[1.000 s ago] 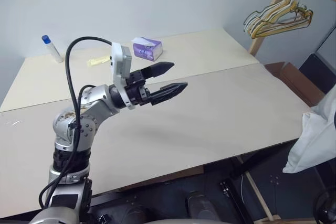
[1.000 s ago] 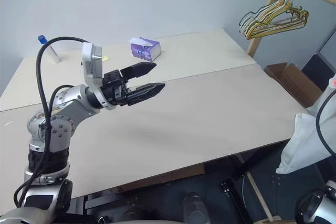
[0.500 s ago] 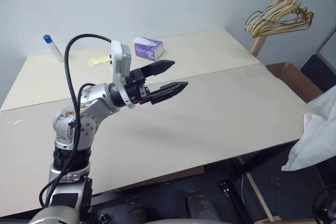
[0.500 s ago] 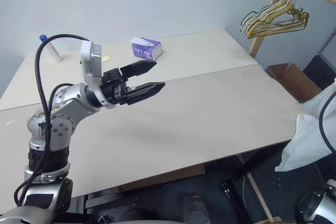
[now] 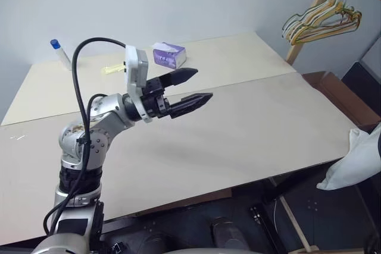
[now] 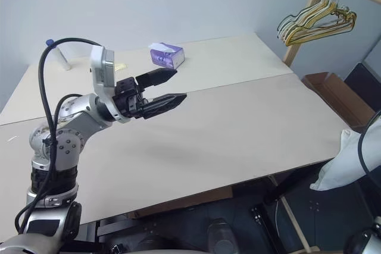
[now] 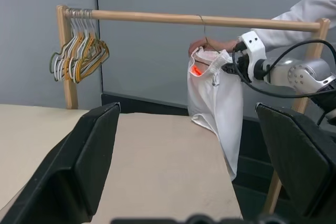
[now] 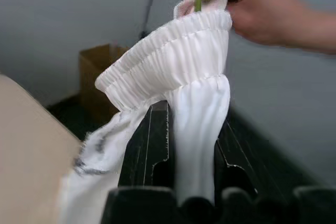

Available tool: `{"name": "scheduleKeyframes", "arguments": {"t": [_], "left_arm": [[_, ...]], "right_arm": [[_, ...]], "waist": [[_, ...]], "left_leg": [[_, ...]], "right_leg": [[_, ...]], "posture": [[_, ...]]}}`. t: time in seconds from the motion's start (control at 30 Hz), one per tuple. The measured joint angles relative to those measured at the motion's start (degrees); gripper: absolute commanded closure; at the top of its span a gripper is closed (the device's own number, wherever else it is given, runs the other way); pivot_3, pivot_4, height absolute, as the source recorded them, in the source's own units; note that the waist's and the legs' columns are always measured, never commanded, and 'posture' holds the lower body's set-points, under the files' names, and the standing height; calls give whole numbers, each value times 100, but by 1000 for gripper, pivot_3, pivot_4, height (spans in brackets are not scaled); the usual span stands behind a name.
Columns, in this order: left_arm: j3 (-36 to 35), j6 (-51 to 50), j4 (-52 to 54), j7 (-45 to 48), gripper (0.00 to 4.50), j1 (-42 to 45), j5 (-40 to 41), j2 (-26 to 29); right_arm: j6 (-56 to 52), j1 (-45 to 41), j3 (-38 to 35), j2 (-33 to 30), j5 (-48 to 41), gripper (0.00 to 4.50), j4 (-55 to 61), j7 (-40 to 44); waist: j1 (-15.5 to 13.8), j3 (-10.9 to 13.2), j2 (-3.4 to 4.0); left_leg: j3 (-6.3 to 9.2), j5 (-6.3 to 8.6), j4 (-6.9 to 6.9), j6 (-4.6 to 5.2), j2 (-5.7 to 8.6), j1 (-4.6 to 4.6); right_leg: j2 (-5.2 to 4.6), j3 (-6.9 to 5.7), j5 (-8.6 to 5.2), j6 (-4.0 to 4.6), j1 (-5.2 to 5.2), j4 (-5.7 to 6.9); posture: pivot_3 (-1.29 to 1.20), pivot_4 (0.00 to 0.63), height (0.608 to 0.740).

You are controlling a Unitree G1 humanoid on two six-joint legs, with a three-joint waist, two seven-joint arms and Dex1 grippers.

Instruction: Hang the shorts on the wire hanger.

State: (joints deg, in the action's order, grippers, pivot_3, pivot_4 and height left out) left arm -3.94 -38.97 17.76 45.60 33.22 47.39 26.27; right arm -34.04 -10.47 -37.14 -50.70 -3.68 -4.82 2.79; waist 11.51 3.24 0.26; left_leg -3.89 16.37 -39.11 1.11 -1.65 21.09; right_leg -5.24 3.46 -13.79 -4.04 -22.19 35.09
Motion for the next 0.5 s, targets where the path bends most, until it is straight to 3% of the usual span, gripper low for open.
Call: {"name": "scheduleKeyframes", "arguments": {"t": [0.13, 0.27, 0.5], "left_arm": [[15, 0, -4, 2, 0, 14, -1, -22], [33, 0, -34, 17, 0, 28, -1, -57], [71, 0, -308, 216, 0, 344, -5, -43]], "right_arm": [[813, 413, 92, 255, 546, 3282, 292, -441], [2084, 872, 362, 740, 1523, 3282, 357, -1559], [2655, 1047, 391, 955, 2291, 3282, 515, -2373]], "waist": [[15, -17, -11], [36, -28, -8], [54, -78, -16]], "left_leg": [[0, 0, -1, 0, -3, 1], [-6, -1, -1, -2, 0, 0], [-4, -7, -3, 7, 5, -3]], "right_leg": [[4, 1, 0, 0, 0, 5], [3, 13, 0, 0, 0, 11], [7, 26, 2, -3, 1, 2]], "posture": [[-187, 0, 740], [-204, 0, 740], [-214, 0, 740]]}}
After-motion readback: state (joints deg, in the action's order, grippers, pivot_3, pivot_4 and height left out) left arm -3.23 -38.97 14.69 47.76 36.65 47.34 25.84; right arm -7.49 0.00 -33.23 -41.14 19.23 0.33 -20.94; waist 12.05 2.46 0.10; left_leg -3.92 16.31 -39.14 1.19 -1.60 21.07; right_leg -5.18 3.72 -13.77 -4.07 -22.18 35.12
